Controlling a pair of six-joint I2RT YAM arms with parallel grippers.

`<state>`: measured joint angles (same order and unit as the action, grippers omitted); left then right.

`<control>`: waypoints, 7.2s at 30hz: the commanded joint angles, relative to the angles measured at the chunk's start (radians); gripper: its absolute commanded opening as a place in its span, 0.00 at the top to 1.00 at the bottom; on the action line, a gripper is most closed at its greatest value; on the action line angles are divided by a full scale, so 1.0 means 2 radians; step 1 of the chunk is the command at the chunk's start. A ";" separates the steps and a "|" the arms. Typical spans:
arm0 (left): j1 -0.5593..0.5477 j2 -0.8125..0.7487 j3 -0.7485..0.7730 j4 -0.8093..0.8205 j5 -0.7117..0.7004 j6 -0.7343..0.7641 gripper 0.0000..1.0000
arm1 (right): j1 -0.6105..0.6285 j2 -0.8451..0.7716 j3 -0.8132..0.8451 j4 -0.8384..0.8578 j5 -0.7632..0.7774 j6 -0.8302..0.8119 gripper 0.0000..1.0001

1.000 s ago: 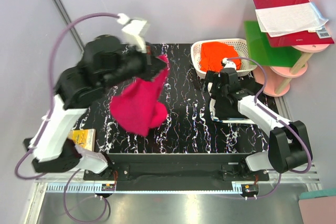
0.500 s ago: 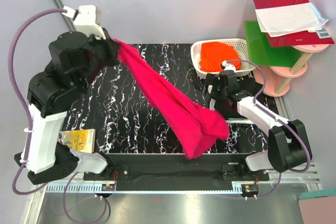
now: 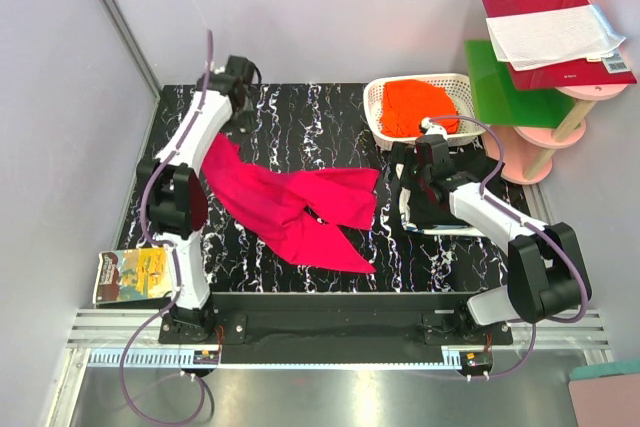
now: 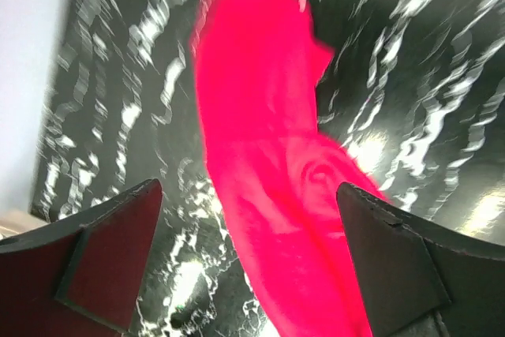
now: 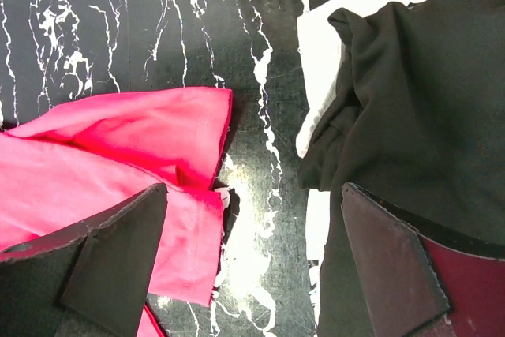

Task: Fold and stack the t-shirts
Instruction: Flatten out the tshirt

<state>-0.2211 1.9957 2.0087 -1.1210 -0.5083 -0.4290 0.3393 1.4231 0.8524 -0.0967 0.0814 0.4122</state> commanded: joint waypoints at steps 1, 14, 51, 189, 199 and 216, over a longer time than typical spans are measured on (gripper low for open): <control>-0.111 -0.100 -0.058 0.039 0.028 -0.010 0.01 | 0.000 -0.025 -0.005 0.012 -0.011 0.005 0.00; -0.327 -0.225 -0.331 0.148 0.055 -0.109 0.12 | 0.011 0.038 0.013 -0.029 -0.137 0.006 0.06; -0.514 -0.129 -0.381 0.237 0.026 -0.184 0.20 | 0.087 0.113 0.262 -0.138 -0.043 -0.016 1.00; -0.056 -0.302 -0.256 0.080 -0.108 0.044 1.00 | 0.359 0.241 0.250 -0.172 0.259 -0.073 1.00; -0.054 -0.308 -0.092 0.016 -0.157 0.059 1.00 | 0.339 0.086 0.335 -0.193 0.402 -0.162 1.00; -0.054 -0.603 -0.107 0.007 -0.139 0.071 1.00 | 0.328 -0.300 0.221 -0.159 0.344 -0.241 1.00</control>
<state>-0.3355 0.9054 1.7840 -1.1309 -0.8253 -0.3470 0.9951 0.9661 1.3510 -0.4389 0.8383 -0.0143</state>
